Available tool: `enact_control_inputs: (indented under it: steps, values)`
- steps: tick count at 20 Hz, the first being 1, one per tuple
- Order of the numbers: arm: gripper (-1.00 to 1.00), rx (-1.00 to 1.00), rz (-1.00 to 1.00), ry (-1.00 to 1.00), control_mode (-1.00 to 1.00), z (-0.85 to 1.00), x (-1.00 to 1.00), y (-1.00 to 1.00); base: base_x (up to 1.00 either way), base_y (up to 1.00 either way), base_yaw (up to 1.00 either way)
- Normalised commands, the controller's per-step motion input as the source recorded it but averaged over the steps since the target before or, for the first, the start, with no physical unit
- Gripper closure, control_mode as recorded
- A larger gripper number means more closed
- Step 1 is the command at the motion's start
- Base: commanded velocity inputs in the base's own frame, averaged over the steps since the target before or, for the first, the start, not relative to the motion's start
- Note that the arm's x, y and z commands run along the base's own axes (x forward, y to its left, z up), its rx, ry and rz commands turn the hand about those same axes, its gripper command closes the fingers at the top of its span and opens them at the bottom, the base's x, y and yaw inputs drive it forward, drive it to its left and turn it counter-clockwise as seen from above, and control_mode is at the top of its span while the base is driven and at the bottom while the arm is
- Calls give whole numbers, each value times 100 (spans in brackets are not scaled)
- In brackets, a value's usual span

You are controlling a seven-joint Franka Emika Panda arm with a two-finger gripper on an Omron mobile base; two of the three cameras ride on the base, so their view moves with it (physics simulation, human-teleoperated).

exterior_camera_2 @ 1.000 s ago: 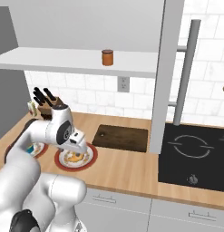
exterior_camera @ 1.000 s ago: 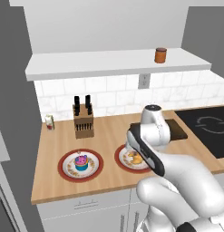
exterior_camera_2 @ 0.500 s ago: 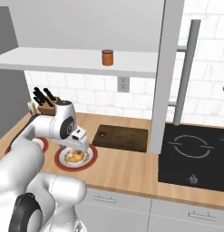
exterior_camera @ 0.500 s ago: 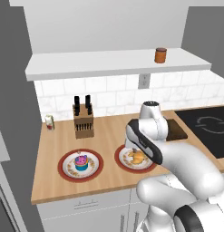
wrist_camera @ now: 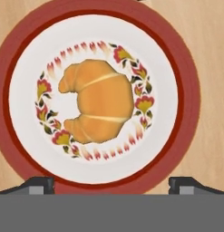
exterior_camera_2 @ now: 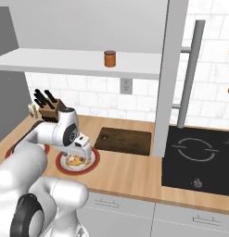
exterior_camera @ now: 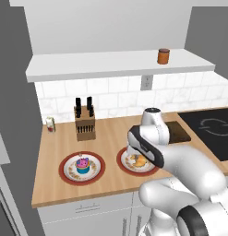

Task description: From the different types of pastries on the counter, select a croissant and place it on the cutting board. Then retrieve a jar of jam from the cabinet and place it alongside the croissant on the cutting board.

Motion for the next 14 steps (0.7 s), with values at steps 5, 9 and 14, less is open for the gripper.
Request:
enact_control_inputs:
  steps: [5, 9, 14]
  values:
    - [-100, 0, 0, 0, -100, -19, 0, 0, 0, 0, 0]
    - [-100, 0, 0, 0, -100, -7, 5, 0, 0, 0, 0]
    - [-100, 0, 0, 0, -100, -3, 28, 0, 0, 0, 0]
